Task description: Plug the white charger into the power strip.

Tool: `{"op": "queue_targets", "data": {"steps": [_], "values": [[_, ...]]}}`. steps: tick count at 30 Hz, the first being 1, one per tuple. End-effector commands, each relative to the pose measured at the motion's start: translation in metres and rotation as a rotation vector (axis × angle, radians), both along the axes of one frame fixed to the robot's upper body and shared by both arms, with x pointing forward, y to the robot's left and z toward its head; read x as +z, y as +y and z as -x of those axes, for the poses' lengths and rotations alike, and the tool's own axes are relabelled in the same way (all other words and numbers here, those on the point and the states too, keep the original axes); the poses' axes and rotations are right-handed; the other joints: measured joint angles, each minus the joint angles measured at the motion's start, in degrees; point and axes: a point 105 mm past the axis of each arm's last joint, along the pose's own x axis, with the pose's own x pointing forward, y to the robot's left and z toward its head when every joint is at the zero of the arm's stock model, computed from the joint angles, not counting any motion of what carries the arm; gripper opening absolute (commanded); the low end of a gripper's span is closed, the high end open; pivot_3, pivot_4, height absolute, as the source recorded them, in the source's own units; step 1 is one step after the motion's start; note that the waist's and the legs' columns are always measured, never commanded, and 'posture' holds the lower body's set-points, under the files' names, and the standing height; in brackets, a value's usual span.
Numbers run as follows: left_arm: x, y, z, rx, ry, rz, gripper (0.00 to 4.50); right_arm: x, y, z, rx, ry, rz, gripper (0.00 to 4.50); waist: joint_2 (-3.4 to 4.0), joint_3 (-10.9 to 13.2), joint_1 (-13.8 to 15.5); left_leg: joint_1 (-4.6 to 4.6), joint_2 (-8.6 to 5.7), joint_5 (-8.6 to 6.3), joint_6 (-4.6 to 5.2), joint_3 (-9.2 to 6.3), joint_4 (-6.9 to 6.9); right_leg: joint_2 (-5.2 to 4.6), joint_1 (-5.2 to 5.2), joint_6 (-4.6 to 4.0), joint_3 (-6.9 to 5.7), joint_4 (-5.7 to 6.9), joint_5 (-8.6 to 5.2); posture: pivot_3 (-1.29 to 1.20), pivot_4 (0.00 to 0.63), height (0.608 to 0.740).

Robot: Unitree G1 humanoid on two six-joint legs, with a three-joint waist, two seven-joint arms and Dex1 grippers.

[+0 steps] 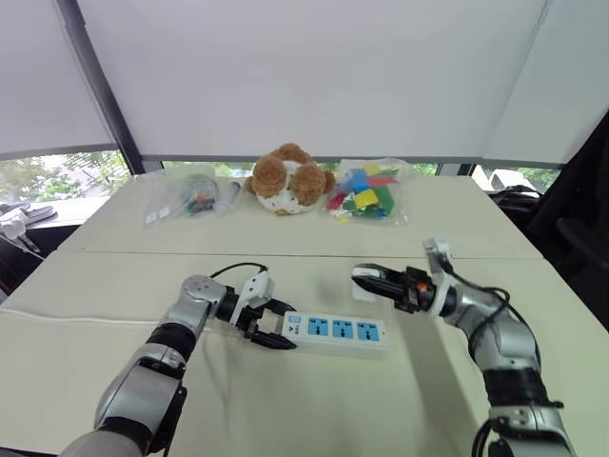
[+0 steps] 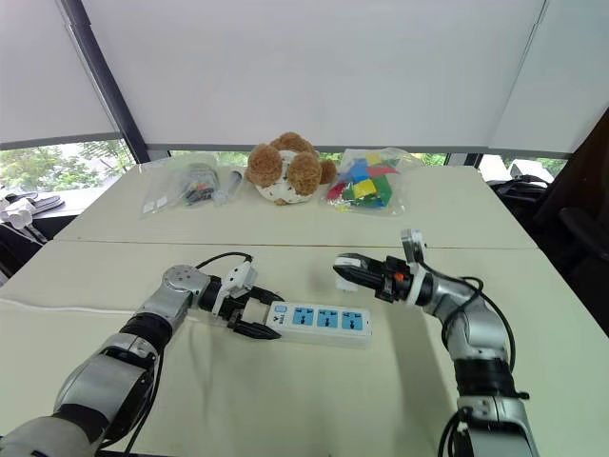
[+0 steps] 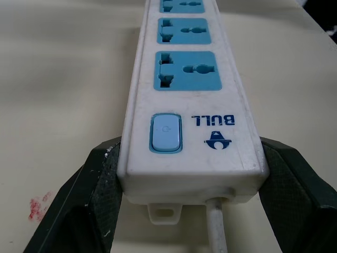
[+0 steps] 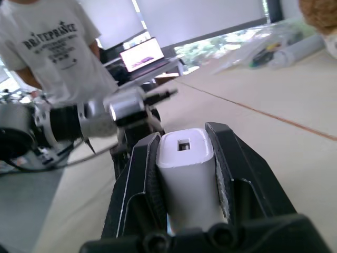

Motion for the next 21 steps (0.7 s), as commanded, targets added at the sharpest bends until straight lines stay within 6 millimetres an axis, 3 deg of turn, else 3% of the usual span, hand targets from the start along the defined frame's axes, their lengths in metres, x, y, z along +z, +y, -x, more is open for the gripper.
{"op": "queue_targets", "data": {"steps": [1,13,21], "values": [[-0.008,0.007,0.006,-0.043,0.023,-0.083,2.99,0.005,0.002,0.003,-0.012,-0.074,-0.004,0.80,-0.02,0.01,-0.50,0.01,0.00,0.00,0.00,0.00,0.00,0.00,0.00,0.00,0.00,0.01,0.00,0.00,0.150,0.739],[-0.008,0.011,0.010,-0.063,0.023,-0.100,2.99,-0.021,0.021,0.006,0.025,-0.042,-0.021,0.80,-0.14,0.08,-0.46,0.02,0.05,0.00,0.00,0.00,-0.01,0.05,-0.01,-0.01,0.02,0.02,0.00,0.00,0.150,0.739],[-0.006,0.014,0.008,-0.053,0.026,-0.103,2.99,-0.033,0.015,0.011,0.027,-0.003,-0.002,0.80,-0.16,0.09,-0.42,0.03,0.06,0.00,0.00,0.01,-0.01,0.05,0.00,-0.01,0.02,0.02,0.00,0.00,0.150,0.739]]}}
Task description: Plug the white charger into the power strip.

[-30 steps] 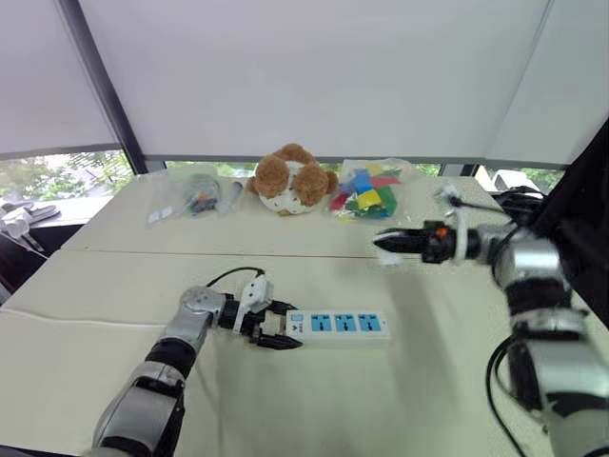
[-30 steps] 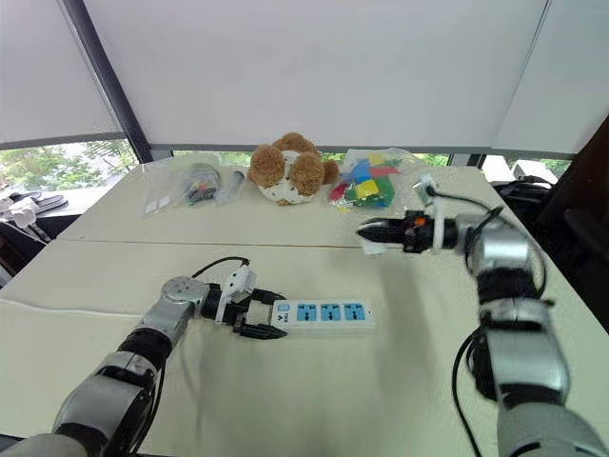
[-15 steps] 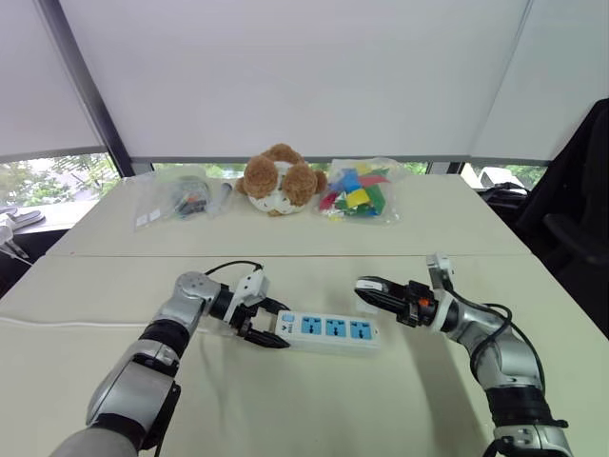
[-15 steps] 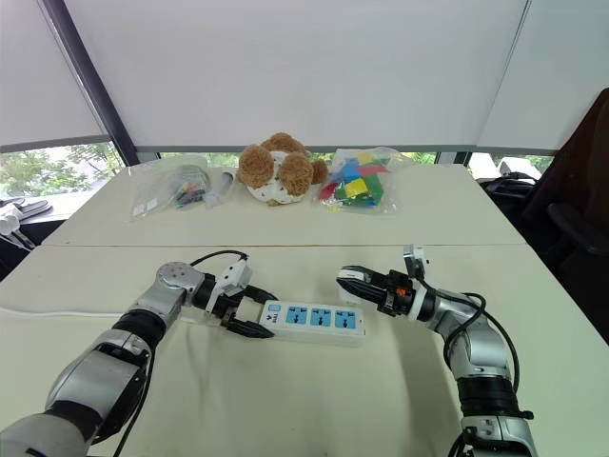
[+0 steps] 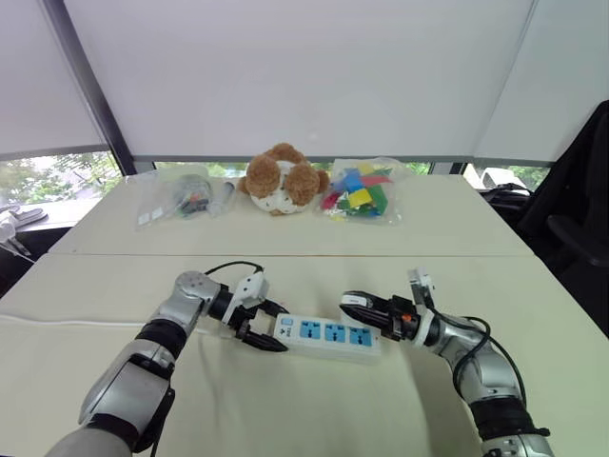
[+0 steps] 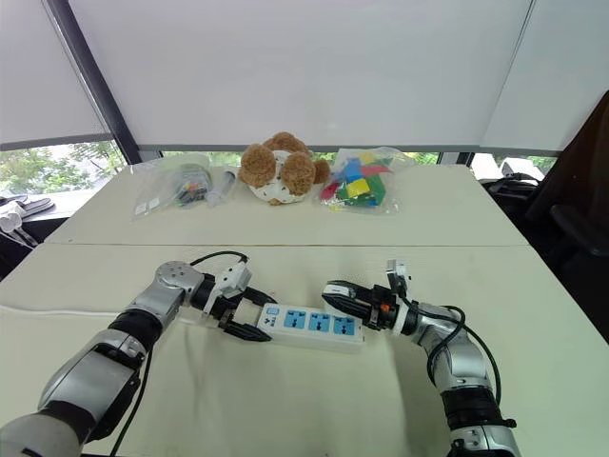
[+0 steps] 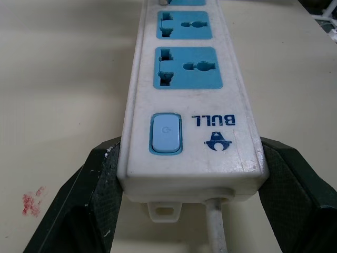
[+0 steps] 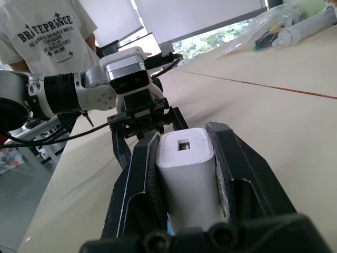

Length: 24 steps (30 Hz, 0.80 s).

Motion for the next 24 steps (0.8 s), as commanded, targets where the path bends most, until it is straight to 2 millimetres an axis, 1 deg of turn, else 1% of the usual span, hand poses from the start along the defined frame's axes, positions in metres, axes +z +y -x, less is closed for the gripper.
{"op": "queue_targets", "data": {"steps": [1,11,20,24], "values": [[-0.007,0.007,0.004,-0.024,0.026,-0.062,2.99,-0.004,-0.006,0.003,-0.005,0.003,0.007,0.80,0.00,0.00,0.02,0.00,0.00,0.00,0.00,0.00,0.00,0.00,0.00,0.00,0.00,0.00,0.00,0.00,0.150,0.739],[-0.006,0.007,0.004,-0.023,0.024,-0.064,2.99,-0.017,-0.017,0.004,-0.025,0.039,0.037,0.80,-0.05,-0.03,0.00,0.04,0.00,0.00,0.00,0.00,0.00,0.00,0.04,0.00,0.00,0.00,0.00,0.00,0.150,0.739],[-0.006,0.008,0.005,-0.023,0.024,-0.062,2.99,-0.039,-0.025,0.006,-0.030,0.080,0.087,0.80,-0.13,-0.06,0.08,0.09,0.01,0.00,0.00,0.00,0.00,0.01,0.09,0.00,0.00,-0.01,0.00,0.00,0.150,0.739],[-0.008,0.009,0.007,-0.027,0.027,-0.061,2.99,-0.054,-0.024,0.008,-0.027,0.099,0.101,0.80,-0.19,-0.08,0.06,0.20,0.01,0.00,0.00,0.00,0.00,0.01,0.21,0.00,0.00,-0.02,0.00,0.00,0.150,0.739]]}}
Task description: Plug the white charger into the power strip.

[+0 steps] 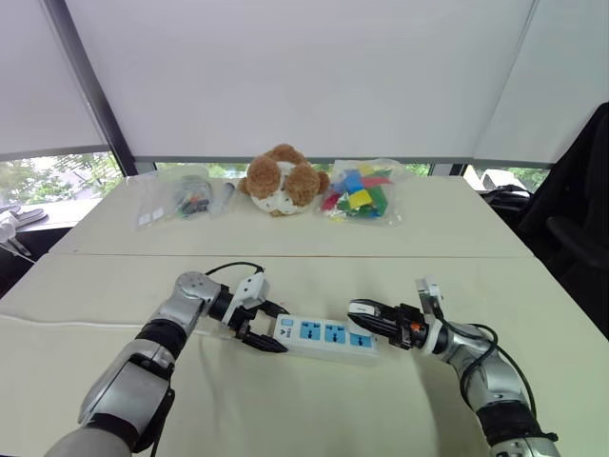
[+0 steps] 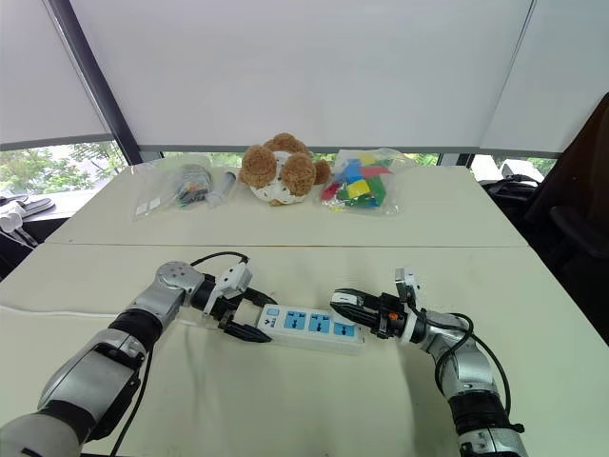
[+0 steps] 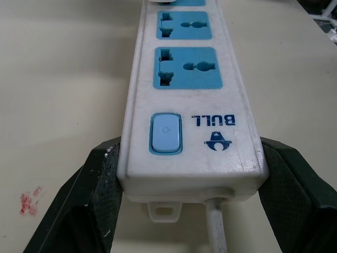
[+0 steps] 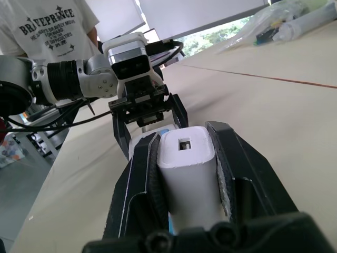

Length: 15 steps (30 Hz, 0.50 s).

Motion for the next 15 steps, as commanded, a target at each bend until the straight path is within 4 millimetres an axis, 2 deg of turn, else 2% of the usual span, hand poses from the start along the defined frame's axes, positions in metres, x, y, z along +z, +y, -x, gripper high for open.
{"op": "queue_targets", "data": {"steps": [1,6,8,12,15], "values": [[-0.007,0.009,0.007,-0.028,0.022,-0.057,2.99,-0.041,-0.010,0.006,-0.029,0.114,0.084,0.80,-0.07,-0.01,-0.05,0.10,0.00,0.00,0.00,0.00,-0.01,0.00,0.10,0.00,0.00,-0.02,0.00,0.00,0.150,0.739],[-0.011,0.011,0.013,-0.031,0.034,-0.048,2.99,-0.080,-0.008,0.020,0.019,0.177,0.171,0.80,-0.56,-0.31,-0.22,0.67,0.06,-0.03,0.04,0.03,-0.14,0.06,0.59,-0.07,0.04,-0.04,-0.06,0.00,0.150,0.739],[-0.012,0.012,0.015,-0.032,0.038,-0.048,2.99,-0.089,-0.010,0.022,0.035,0.199,0.206,0.80,-0.90,-0.52,-0.25,0.86,0.13,-0.06,0.09,0.03,-0.16,0.11,0.77,-0.15,0.04,-0.04,-0.10,0.00,0.150,0.739],[-0.013,0.015,0.018,-0.033,0.039,-0.050,2.99,-0.100,-0.016,0.019,0.027,0.235,0.245,0.80,-1.45,-0.85,-0.47,1.80,0.20,-0.25,0.38,0.05,-0.30,0.17,1.63,-0.37,0.03,-0.13,-0.33,0.00,0.150,0.739],[-0.012,0.017,0.023,-0.035,0.036,-0.062,2.99,-0.113,-0.022,0.023,0.037,0.276,0.306,0.80,-1.82,-1.13,-1.17,1.98,0.31,-0.27,0.40,0.03,-0.34,0.25,1.76,-0.59,0.03,-0.10,-0.45,0.00,0.150,0.739]]}}
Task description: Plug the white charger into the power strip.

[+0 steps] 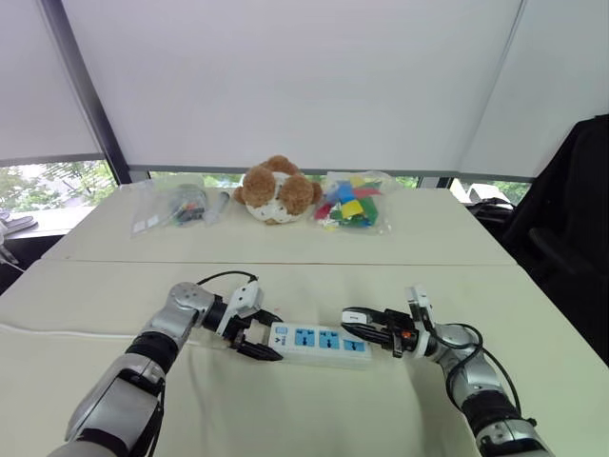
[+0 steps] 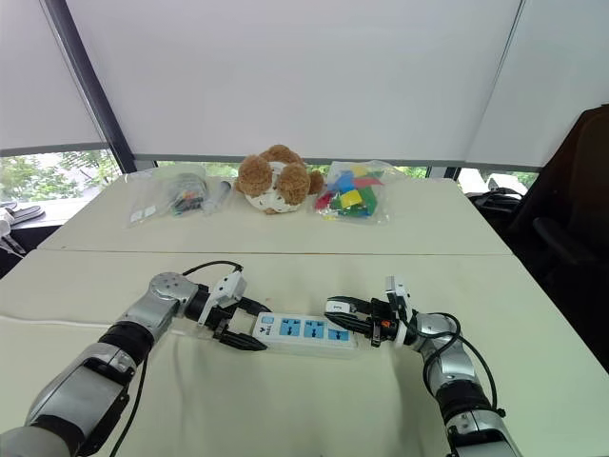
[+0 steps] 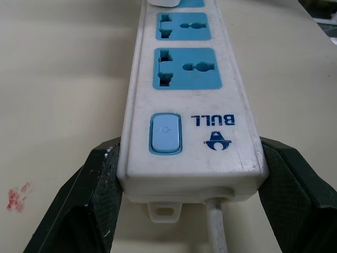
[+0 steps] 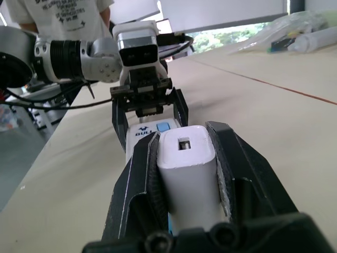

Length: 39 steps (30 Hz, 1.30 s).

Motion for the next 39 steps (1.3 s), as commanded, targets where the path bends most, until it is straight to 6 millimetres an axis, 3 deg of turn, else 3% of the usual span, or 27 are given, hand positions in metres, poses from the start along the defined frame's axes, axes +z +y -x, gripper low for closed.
{"op": "queue_targets", "data": {"steps": [1,4,10,20,23,28,32,38,39], "values": [[0.003,0.007,0.014,-0.109,-0.015,-0.061,2.99,-0.093,-0.035,0.030,-0.068,0.331,0.285,0.80,-0.25,-0.16,-0.56,0.16,0.02,0.00,0.00,0.00,-0.09,-0.01,0.13,-0.04,0.00,0.00,-0.03,0.00,0.150,0.739],[0.002,0.012,0.014,-0.119,-0.042,-0.083,2.99,-0.105,-0.039,0.037,-0.055,0.338,0.355,0.80,-0.92,-0.68,-0.88,0.91,0.01,0.00,-0.01,0.04,-0.63,-0.03,0.56,-0.30,-0.01,-0.07,-0.20,0.00,0.150,0.739],[0.003,0.013,0.010,-0.113,-0.061,-0.091,2.99,-0.111,-0.040,0.041,-0.083,0.357,0.326,0.80,-1.02,-0.81,-0.99,1.78,0.05,-0.04,-0.02,0.01,-0.92,-0.09,1.35,-0.70,-0.04,-0.16,-0.60,0.00,0.150,0.739],[0.000,0.004,0.008,-0.114,-0.064,-0.069,2.99,-0.066,-0.025,0.014,-0.095,0.279,0.130,0.80,-0.96,-0.80,-0.79,1.70,0.06,-0.04,-0.03,-0.03,-0.95,-0.35,1.30,-0.81,-0.07,-0.17,-0.65,0.00,0.150,0.739],[0.000,0.000,0.006,-0.114,-0.071,-0.058,2.99,-0.052,-0.023,0.015,-0.069,0.241,0.097,0.80,-0.75,-0.67,-0.56,1.52,0.08,-0.04,-0.03,-0.05,-0.95,-0.60,1.14,-0.84,-0.06,-0.17,-0.66,0.00,0.150,0.739],[0.000,-0.005,0.005,-0.114,-0.069,-0.046,2.99,-0.050,-0.023,0.024,-0.045,0.206,0.125,0.80,-0.25,-0.61,0.18,0.56,-0.16,-0.03,-0.03,0.02,-0.95,-0.64,0.19,-0.81,-0.14,-0.16,-0.64,0.00,0.150,0.739],[-0.002,-0.010,0.005,-0.121,-0.074,-0.038,2.99,-0.053,-0.025,0.028,-0.054,0.206,0.146,0.80,-0.25,-0.59,0.96,0.54,-0.16,-0.03,-0.01,0.03,-0.96,-0.47,0.21,-0.79,-0.16,-0.21,-0.66,0.00,0.150,0.739],[-0.003,-0.012,0.004,-0.123,-0.074,-0.031,2.99,-0.036,-0.030,0.022,-0.091,0.136,0.127,3.72,0.11,-0.22,0.81,0.18,-0.16,-0.03,-0.01,0.06,-0.85,-0.38,-0.04,-0.80,-0.10,-0.21,-0.66,0.00,0.150,0.739],[-0.003,-0.012,0.003,-0.120,-0.075,-0.030,2.99,-0.030,-0.031,0.021,-0.099,0.114,0.118,3.72,0.13,-0.20,0.85,0.11,-0.16,-0.03,-0.01,0.04,-0.80,-0.34,-0.09,-0.79,-0.11,-0.20,-0.66,0.00,0.150,0.739]]}}
